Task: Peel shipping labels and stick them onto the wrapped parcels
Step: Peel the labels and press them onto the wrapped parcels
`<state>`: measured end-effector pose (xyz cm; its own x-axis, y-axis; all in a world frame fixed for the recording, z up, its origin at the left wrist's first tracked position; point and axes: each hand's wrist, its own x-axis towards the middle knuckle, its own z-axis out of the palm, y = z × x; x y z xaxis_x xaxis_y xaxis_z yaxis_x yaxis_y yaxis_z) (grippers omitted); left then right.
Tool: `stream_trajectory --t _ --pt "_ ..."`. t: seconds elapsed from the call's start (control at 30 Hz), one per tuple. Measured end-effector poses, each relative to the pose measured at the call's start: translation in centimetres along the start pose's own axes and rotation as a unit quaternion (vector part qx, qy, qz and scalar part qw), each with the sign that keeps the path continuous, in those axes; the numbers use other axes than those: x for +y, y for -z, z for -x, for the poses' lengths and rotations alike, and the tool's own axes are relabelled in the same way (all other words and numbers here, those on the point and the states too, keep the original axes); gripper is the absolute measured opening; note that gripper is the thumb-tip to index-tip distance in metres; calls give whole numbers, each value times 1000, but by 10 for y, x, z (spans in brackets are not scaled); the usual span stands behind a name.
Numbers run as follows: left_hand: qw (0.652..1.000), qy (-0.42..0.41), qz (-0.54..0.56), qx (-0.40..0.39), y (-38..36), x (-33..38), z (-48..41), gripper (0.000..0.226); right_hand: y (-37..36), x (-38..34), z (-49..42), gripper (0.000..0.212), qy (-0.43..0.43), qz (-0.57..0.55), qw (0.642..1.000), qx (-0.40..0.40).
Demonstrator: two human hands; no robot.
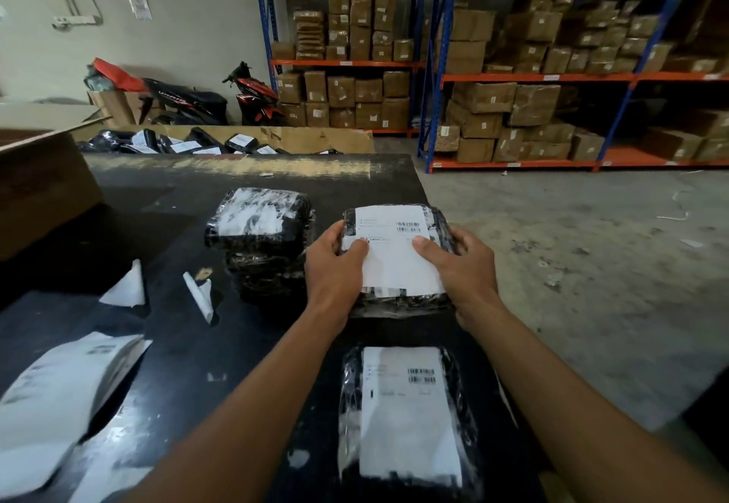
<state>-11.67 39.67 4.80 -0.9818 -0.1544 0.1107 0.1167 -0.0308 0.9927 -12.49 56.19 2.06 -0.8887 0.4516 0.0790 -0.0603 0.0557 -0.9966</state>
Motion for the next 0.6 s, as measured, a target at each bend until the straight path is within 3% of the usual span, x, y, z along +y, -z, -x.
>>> stream_trajectory --t 0.2,0.3,0.5,0.6 --pt "999 21 -15 -21 30 -10 69 49 25 5 90 78 -15 32 999 41" --pt "999 36 -12 -26 41 -14 101 33 37 9 123 78 -32 40 998 36" --pt "998 55 -25 -20 51 -22 131 51 45 15 156 78 -42 62 997 29" --pt "997 65 -37 -20 50 -20 135 38 50 12 158 70 -45 66 996 25"
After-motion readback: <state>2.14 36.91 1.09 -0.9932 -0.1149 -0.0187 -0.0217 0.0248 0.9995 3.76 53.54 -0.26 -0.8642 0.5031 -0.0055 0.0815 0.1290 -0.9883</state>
